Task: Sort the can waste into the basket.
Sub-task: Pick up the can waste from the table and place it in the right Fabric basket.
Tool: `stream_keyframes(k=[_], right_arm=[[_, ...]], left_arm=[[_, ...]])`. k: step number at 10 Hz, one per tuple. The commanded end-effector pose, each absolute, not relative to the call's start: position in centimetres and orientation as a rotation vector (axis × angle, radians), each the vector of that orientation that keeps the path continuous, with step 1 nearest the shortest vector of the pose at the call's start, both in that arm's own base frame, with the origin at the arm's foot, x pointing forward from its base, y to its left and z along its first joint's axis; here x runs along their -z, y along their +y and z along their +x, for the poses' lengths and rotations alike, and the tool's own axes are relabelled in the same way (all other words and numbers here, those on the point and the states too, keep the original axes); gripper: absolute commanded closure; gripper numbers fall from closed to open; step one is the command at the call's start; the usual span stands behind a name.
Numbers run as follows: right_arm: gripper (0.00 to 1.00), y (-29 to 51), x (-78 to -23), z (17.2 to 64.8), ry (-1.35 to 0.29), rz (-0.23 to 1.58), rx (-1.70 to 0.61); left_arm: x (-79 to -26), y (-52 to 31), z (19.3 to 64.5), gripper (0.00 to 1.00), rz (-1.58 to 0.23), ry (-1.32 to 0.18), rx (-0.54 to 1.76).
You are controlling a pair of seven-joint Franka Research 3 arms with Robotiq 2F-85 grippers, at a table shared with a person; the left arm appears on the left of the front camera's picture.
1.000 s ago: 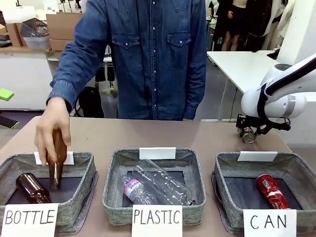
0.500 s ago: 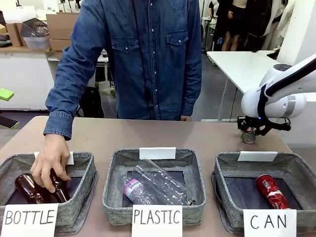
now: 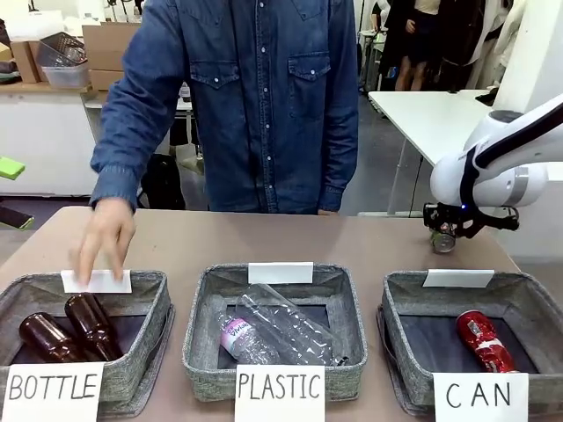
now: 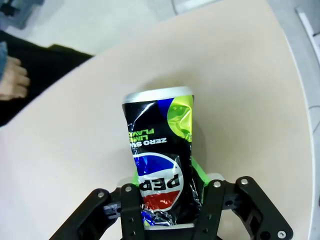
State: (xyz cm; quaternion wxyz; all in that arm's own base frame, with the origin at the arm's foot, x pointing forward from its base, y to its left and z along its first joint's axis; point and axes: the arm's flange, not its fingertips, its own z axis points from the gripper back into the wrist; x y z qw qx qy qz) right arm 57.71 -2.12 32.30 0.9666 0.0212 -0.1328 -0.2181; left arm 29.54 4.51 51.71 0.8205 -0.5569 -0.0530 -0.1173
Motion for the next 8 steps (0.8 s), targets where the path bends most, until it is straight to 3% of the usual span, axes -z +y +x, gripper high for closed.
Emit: stream_keyframes(k=[1, 4, 8], right_arm=[[1.00, -1.4, -39.7, 53.4, -0.308, 0.105, 0.439], [1.00, -0.1, -50.0, 43.1, -0.195, 0.150, 0.156], [1.00, 2.4, -52.6, 31.8, -0.135, 0.154, -0.785]], left_arm=[[-51.8, 4.9, 29.3, 0.00, -1.182, -0.112, 0.272], [-51.8, 4.9, 29.3, 0.00, -1.182, -0.112, 0.272], [-51.8, 4.9, 29.3, 0.00, -1.182, -0.112, 0.272]])
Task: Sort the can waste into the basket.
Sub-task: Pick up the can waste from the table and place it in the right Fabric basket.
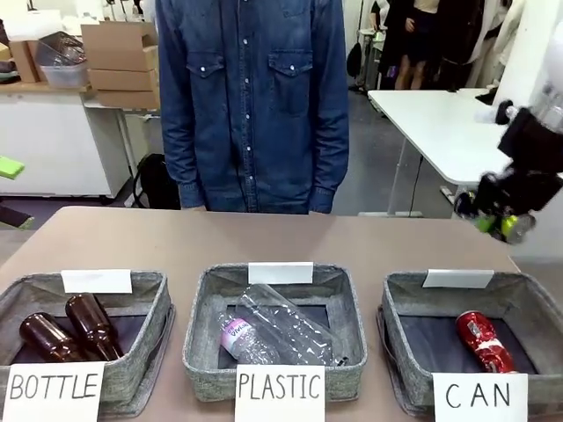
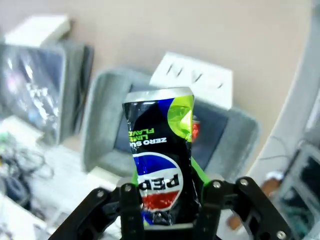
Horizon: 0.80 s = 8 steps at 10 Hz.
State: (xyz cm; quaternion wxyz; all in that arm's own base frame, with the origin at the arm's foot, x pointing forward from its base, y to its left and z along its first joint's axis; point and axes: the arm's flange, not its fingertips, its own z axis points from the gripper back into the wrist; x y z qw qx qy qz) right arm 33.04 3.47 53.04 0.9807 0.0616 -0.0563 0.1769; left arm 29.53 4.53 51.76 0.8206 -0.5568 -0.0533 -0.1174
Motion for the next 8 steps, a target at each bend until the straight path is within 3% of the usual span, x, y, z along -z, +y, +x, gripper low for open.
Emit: stream_keyframes(k=[1, 2, 4, 8], right_arm=[[1.00, 1.7, -53.2, 29.7, -0.102, 0.288, -1.114], [1.00, 0.6, -53.9, 28.7, -0.007, 0.440, -1.318], [1.00, 0.0, -55.0, 28.1, 0.145, 0.605, -1.397], [1.00, 0.5, -54.2, 27.6, -0.031, 0.353, -1.535]], left_arm=[[-51.8, 4.9, 29.3, 0.00, -1.182, -0.112, 0.272], [-51.8, 4.9, 29.3, 0.00, -1.182, -0.112, 0.272], [-51.8, 4.9, 29.3, 0.00, -1.182, -0.112, 0.272], [-51.8, 4.9, 29.3, 0.00, -1.182, -0.112, 0.272]])
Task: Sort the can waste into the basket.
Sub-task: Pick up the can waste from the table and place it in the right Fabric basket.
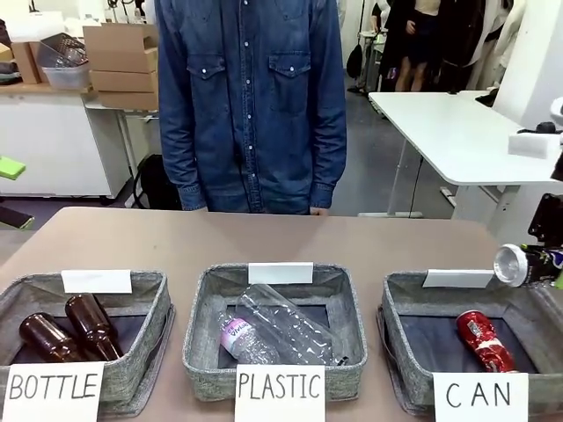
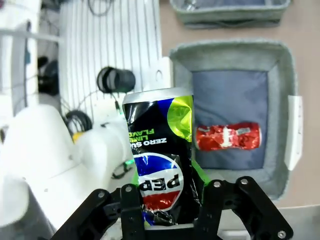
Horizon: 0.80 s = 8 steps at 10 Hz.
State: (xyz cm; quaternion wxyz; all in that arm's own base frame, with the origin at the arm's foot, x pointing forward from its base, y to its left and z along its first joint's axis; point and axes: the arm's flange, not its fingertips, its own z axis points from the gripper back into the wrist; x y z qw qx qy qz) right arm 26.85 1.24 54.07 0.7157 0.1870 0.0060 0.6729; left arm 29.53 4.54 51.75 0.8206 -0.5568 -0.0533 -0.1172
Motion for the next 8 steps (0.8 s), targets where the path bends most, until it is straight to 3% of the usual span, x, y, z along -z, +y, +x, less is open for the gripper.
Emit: stream_keyframes(k=[1, 5, 6, 7, 8], right_arm=[[1.00, 0.52, -54.11, 27.68, -0.042, 0.353, -1.532], [1.00, 0.66, -54.00, 27.99, -0.066, 0.356, -1.472], [0.27, 0.70, -53.97, 28.06, -0.074, 0.350, -1.458], [0.04, 0.73, -53.72, 28.07, -0.100, 0.307, -1.472], [0.00, 0.70, -53.74, 28.08, -0.102, 0.308, -1.465]], left_arm=[[-51.76, 4.90, 29.33, 0.00, -1.182, -0.112, 0.272], [-51.76, 4.90, 29.33, 0.00, -1.182, -0.112, 0.272], [-51.76, 4.90, 29.33, 0.00, -1.182, -0.112, 0.272], [-51.76, 4.90, 29.33, 0.00, -1.182, -0.112, 0.272], [-51.76, 4.90, 29.33, 0.00, -1.182, -0.112, 0.272]])
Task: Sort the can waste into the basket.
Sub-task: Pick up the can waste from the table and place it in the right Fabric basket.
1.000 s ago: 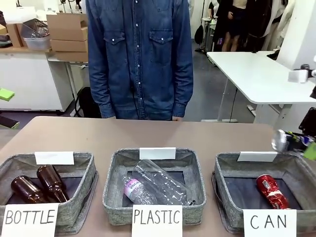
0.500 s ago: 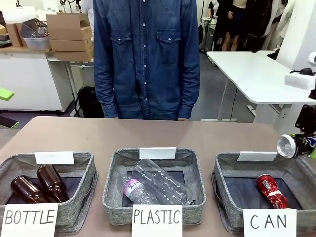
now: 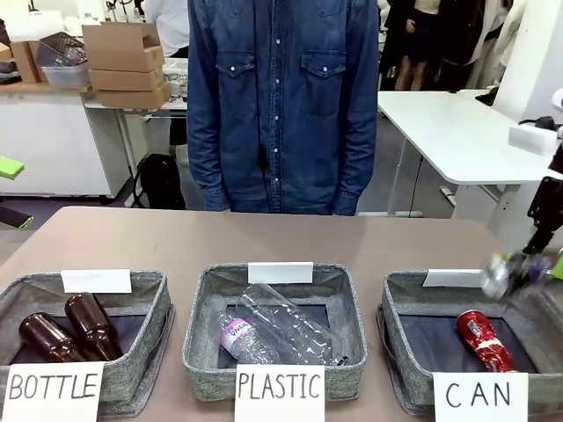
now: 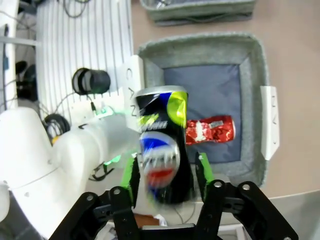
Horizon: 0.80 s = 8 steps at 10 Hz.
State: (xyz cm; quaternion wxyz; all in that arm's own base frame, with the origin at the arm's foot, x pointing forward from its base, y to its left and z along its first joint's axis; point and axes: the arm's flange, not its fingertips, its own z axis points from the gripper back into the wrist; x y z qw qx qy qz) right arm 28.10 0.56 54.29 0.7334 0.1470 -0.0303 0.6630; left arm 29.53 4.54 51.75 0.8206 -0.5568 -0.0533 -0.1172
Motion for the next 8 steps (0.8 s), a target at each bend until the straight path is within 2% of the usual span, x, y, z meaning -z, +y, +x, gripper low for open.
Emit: stream_keyframes(k=[1, 6, 7, 8], right_arm=[[0.00, 0.66, -53.72, 28.10, -0.105, 0.312, -1.462], [0.00, 0.56, -53.66, 28.07, -0.115, 0.324, -1.454], [0.00, 0.67, -53.82, 28.20, -0.112, 0.370, -1.421], [0.00, 1.13, -54.55, 28.50, -0.113, 0.518, -1.297]], left_arm=[[-51.76, 4.90, 29.33, 0.00, -1.182, -0.112, 0.272], [-51.76, 4.90, 29.33, 0.00, -1.182, -0.112, 0.272], [-51.76, 4.90, 29.33, 0.00, -1.182, -0.112, 0.272], [-51.76, 4.90, 29.33, 0.00, -1.182, -0.112, 0.272]])
